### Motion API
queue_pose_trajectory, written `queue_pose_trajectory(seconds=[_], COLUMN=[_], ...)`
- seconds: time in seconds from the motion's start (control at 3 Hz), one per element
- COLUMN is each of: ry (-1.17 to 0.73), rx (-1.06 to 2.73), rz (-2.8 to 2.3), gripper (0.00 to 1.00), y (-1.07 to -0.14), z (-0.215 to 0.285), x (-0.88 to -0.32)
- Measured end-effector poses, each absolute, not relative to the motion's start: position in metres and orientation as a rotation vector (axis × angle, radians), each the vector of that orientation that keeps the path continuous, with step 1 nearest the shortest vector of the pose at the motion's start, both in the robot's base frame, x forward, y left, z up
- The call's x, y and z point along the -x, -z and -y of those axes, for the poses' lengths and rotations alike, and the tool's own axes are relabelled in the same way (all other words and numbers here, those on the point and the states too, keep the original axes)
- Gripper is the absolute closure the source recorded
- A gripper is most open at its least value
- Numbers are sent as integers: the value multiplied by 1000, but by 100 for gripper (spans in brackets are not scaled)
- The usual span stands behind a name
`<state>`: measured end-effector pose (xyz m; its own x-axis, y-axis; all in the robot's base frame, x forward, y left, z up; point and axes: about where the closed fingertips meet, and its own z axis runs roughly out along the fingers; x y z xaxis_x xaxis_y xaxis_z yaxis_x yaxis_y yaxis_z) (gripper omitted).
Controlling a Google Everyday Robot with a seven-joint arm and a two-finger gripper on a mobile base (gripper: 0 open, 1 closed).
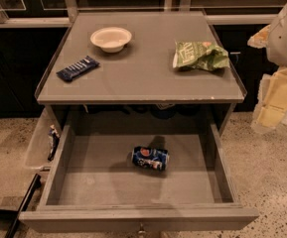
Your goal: Pick pepsi can from top drawer and place on counter
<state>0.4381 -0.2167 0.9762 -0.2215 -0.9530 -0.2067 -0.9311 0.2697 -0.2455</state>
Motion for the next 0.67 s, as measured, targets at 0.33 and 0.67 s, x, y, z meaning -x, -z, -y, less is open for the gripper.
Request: queue_pose_trajectory(seconds=[0.33,0.67], ry=[98,96], rx=[1725,1729], rz=[-2232,-2231], gripper=[0,0], y=[-976,-966], z=[217,210], x=[-438,-440])
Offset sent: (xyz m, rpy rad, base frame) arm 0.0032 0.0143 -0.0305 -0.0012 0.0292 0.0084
